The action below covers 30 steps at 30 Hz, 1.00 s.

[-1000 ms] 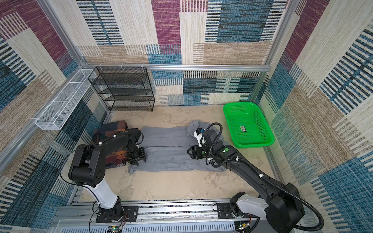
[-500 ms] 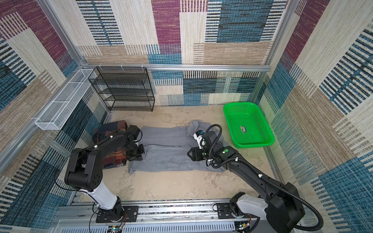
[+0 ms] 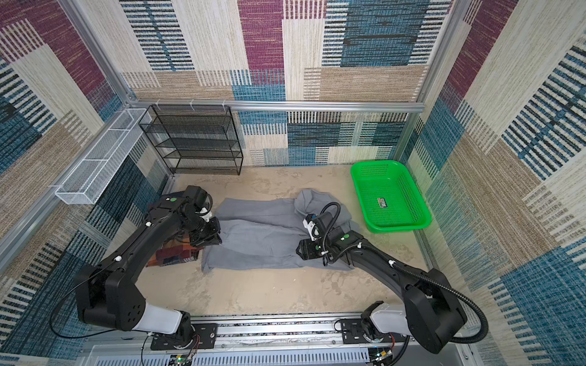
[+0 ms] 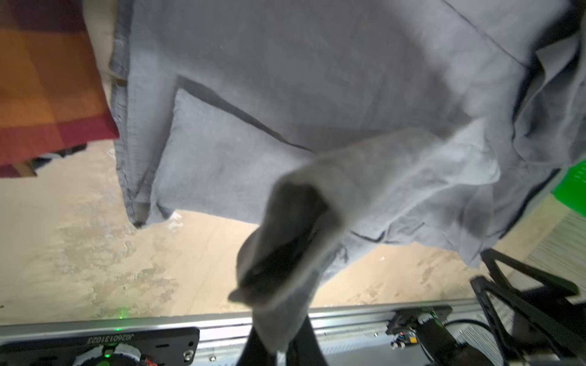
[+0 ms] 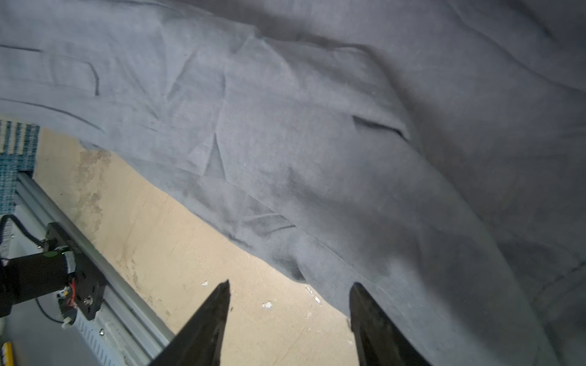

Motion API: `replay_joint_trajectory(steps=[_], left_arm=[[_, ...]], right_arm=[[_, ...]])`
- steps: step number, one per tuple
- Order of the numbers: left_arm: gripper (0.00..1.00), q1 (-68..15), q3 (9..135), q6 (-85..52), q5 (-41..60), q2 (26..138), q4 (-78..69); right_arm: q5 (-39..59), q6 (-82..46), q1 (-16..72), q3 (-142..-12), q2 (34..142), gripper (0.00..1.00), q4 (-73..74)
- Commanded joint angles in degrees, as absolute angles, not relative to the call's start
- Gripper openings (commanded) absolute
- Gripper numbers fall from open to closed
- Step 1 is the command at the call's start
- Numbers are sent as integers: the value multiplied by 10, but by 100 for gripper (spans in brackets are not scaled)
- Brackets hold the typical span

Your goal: Fold and stack the long sleeve shirts

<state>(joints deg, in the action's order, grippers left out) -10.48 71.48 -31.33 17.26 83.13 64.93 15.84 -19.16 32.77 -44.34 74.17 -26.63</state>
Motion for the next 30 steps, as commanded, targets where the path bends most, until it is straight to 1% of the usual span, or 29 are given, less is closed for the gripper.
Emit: replay_joint_trajectory(steps=[1, 5, 9, 11, 13, 19, 20, 22, 23, 26, 30], left_arm=[[0, -102, 715, -315, 251, 813, 685], [0, -81, 686, -333, 349, 788, 677], [0, -76, 722, -340, 362, 757, 710], [0, -55, 743, -340, 403, 747, 723], [0, -62, 784, -327, 359, 751, 756], [0, -56, 704, -379, 458, 718, 703], [0, -58, 693, -385, 458, 708, 695], [0, -51, 682, -370, 384, 690, 700], [0, -31, 671, -355, 374, 685, 704], [0, 12, 635, -316, 387, 695, 683], [0, 31, 614, -274, 390, 741, 651]], right_arm=[[135, -183, 328, -442, 750, 62, -245], [113, -179, 328, -443, 761, 63, -250], [108, -178, 327, -448, 765, 63, -250], [102, -177, 327, -451, 767, 63, -253], [104, -177, 327, -452, 768, 63, -252], [97, -175, 327, -456, 763, 64, -258], [94, -176, 328, -455, 761, 64, -258], [95, -176, 327, -454, 761, 64, -256], [97, -176, 327, -454, 765, 64, -255], [104, -176, 327, -454, 778, 64, -249], [109, -178, 327, -447, 791, 64, -228]])
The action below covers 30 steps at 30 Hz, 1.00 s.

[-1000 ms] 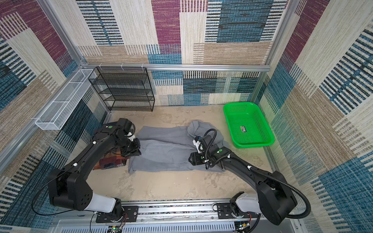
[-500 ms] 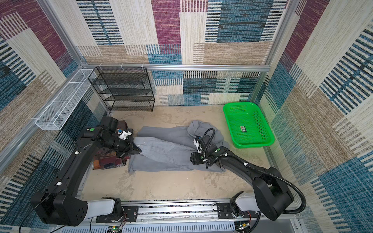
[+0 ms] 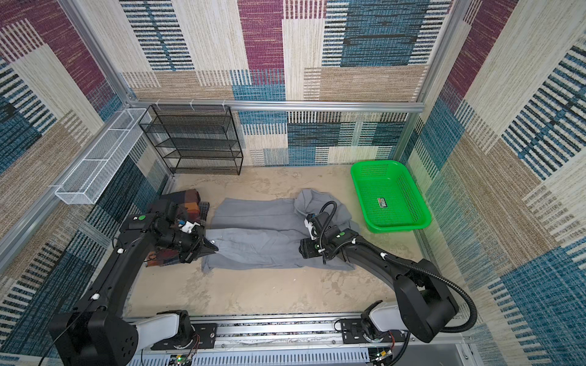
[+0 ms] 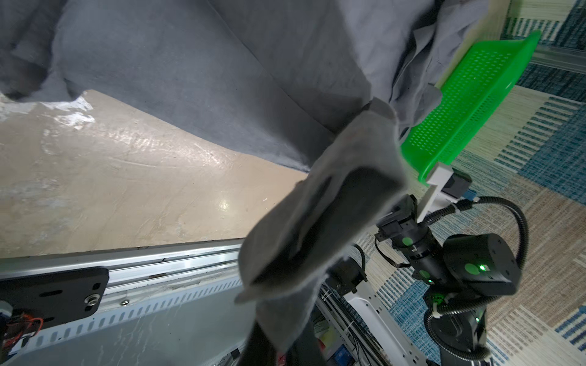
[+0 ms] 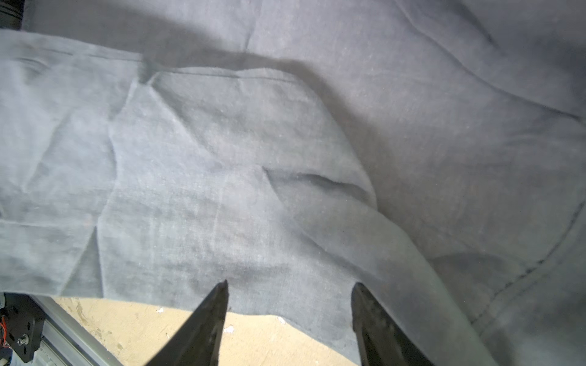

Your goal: Fold and stack the long sleeve shirts

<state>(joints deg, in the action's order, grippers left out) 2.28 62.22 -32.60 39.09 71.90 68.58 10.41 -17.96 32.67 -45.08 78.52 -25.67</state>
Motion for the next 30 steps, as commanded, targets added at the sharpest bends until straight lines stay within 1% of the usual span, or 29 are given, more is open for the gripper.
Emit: replay_joint_trajectory(steps=[1, 6, 9, 12, 14, 17, 18, 19, 20, 23, 25, 28, 30], left_arm=[[0, 31, 613, -269, 379, 752, 644], [0, 34, 586, -255, 358, 781, 612], [0, 35, 547, -253, 341, 784, 586], [0, 33, 528, -265, 354, 793, 569], [9, 33, 515, -280, 339, 788, 555], [14, 33, 511, -286, 337, 790, 557], [17, 33, 513, -284, 316, 791, 559], [24, 35, 519, -282, 308, 792, 565], [28, 40, 525, -280, 300, 792, 573], [32, 73, 546, -262, 294, 786, 598], [39, 95, 565, -252, 282, 780, 618], [42, 117, 590, -242, 283, 771, 641], [44, 115, 611, -250, 294, 754, 644]], right_arm=[[103, -179, 327, -446, 798, 64, -224], [91, -186, 319, -445, 824, 63, -215], [84, -189, 310, -439, 834, 63, -217], [82, -194, 298, -432, 839, 63, -216], [83, -197, 295, -431, 839, 63, -217], [87, -197, 292, -425, 837, 64, -215], [90, -197, 292, -425, 838, 64, -214], [91, -197, 291, -424, 840, 64, -214], [93, -197, 292, -424, 841, 64, -213], [93, -195, 290, -422, 843, 64, -213], [97, -195, 291, -422, 843, 64, -214], [102, -195, 290, -423, 842, 64, -215], [105, -195, 290, -426, 835, 64, -219]])
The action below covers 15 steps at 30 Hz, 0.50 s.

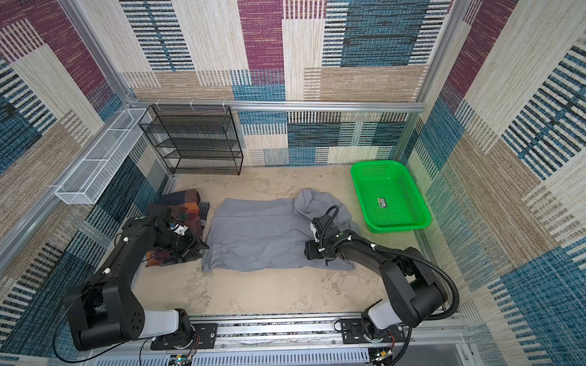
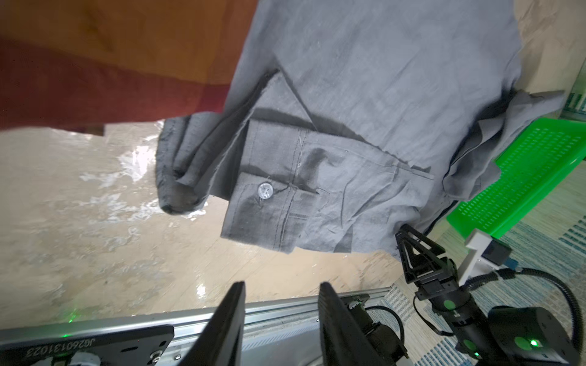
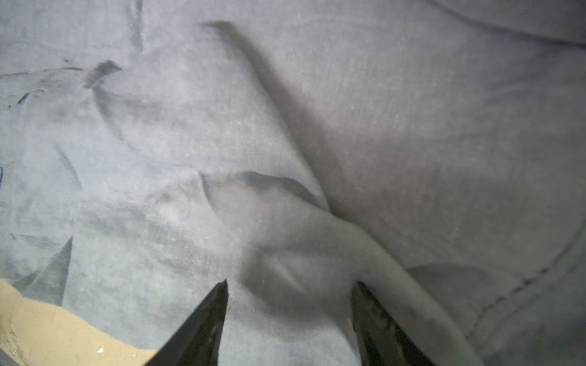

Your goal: Fold and stack the long sleeve shirts

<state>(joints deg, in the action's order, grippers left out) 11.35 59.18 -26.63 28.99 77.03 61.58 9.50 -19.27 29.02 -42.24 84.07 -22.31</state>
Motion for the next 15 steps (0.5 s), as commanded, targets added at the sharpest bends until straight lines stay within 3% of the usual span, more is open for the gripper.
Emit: replay_joint_trajectory(steps=[1, 4, 15], left_arm=[[47, 110, 615, -266, 297, 739, 636], [56, 52, 617, -308, 273, 710, 603], [55, -139, 631, -396, 206, 842, 459]], right_arm=[[107, -197, 291, -428, 829, 65, -220], [107, -202, 290, -444, 811, 65, -230], [154, -213, 287, -429, 853, 65, -188]])
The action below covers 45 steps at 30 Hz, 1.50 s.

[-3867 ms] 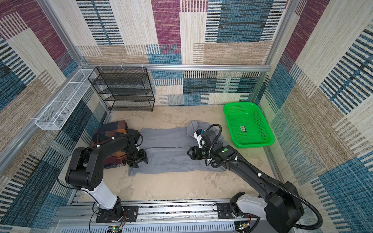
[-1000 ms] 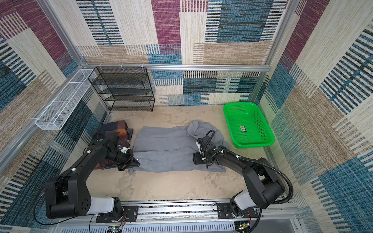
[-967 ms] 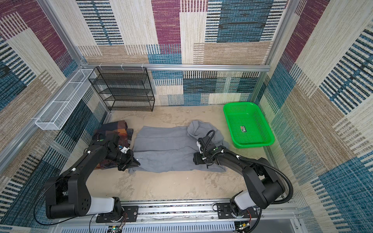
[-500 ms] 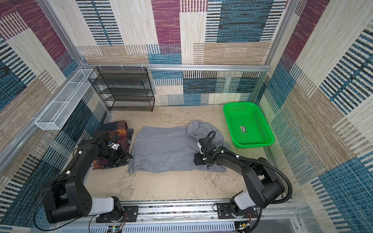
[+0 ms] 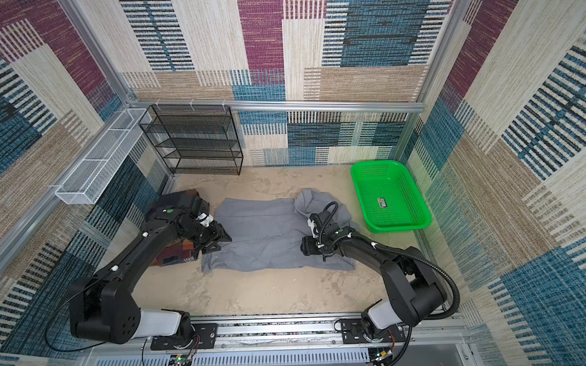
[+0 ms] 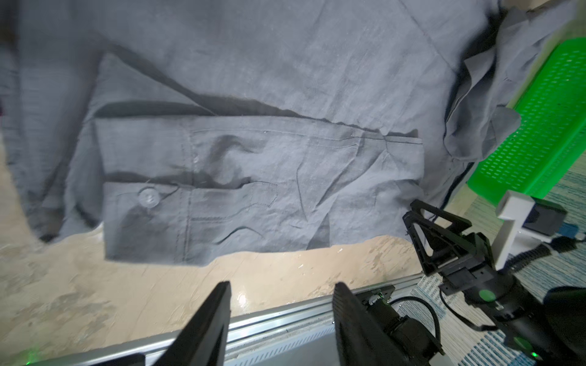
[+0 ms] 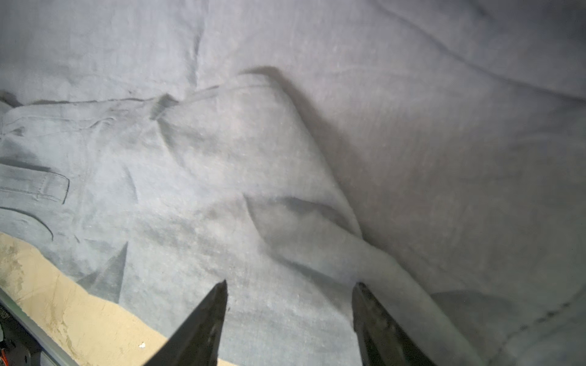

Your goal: Fold and stack the long sleeve shirts

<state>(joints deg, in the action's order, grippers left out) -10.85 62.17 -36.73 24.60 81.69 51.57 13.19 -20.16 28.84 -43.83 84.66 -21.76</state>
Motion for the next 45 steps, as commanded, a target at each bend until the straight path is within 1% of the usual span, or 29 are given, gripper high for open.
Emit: replay_joint_trajectory(steps=[1, 4, 8, 13, 19, 26, 29, 33, 35, 37, 41, 43, 45], left_arm=[[55, -149, 629, -394, 202, 855, 453], [54, -162, 607, -383, 183, 896, 445], [53, -161, 548, -375, 160, 914, 414], [53, -137, 518, -361, 127, 924, 419], [53, -105, 520, -344, 120, 864, 457], [54, -102, 539, -325, 105, 780, 532], [54, -95, 568, -313, 111, 744, 572], [57, -94, 640, -302, 128, 701, 599], [60, -94, 681, -285, 116, 701, 597], [63, -93, 720, -267, 96, 721, 601], [66, -89, 769, -253, 92, 780, 580], [66, -89, 779, -251, 100, 810, 562], [69, -84, 791, -250, 112, 847, 549]], right_arm=[[154, -215, 287, -425, 855, 65, -185], [152, -221, 282, -408, 856, 65, -178], [150, -230, 266, -386, 848, 66, -170], [154, -227, 245, -371, 839, 67, -176], [169, -235, 238, -357, 819, 67, -179], [164, -251, 235, -349, 781, 67, -200], [151, -259, 234, -369, 735, 67, -234], [134, -240, 234, -449, 689, 72, -287], [126, -223, 232, -500, 710, 75, -296], [110, -209, 230, -561, 762, 77, -306], [25, -202, 217, -675, 872, 82, -324], [21, -211, 188, -692, 910, 84, -313], [21, -225, 153, -689, 934, 85, -297]])
